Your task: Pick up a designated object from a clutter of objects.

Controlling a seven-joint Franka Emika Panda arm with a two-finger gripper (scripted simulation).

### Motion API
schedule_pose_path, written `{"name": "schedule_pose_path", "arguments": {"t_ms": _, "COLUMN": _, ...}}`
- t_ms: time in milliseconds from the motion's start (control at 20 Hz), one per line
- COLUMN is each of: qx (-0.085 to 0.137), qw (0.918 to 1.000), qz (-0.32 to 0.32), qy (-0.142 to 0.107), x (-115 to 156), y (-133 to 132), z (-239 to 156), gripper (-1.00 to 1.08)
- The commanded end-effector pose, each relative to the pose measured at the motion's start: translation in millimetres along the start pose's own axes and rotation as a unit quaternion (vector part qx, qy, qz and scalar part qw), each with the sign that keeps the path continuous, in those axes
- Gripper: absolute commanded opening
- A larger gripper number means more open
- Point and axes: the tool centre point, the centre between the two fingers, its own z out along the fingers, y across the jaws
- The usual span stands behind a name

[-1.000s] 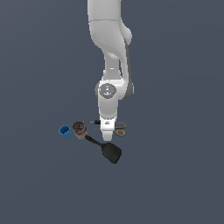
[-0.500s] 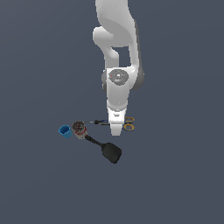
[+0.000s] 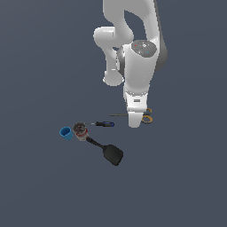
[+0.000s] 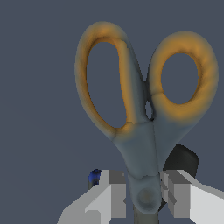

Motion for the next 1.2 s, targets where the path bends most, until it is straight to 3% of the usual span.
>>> {"name": "schedule_pose_path", "arguments": {"t_ms": 0, "qx": 0.000, "qw": 1.0000, "qz": 0.000, "qy": 0.000, "x": 14.6, "y": 0.8, "z": -24.8, "gripper": -1.00}}
{"name": "schedule_pose_path", "arguments": {"t_ms": 650, "qx": 0.003, "qw": 1.0000, "qz": 0.001, "qy": 0.000, "x": 87.2, "y": 11.2, "z": -145.6, "gripper": -1.00}}
{"name": "schedule_pose_path", "arguments": {"t_ms": 1150, "qx": 0.003, "qw": 1.0000, "qz": 0.001, "qy": 0.001, "x": 119.6, "y": 19.1, "z": -198.8, "gripper": -1.00}}
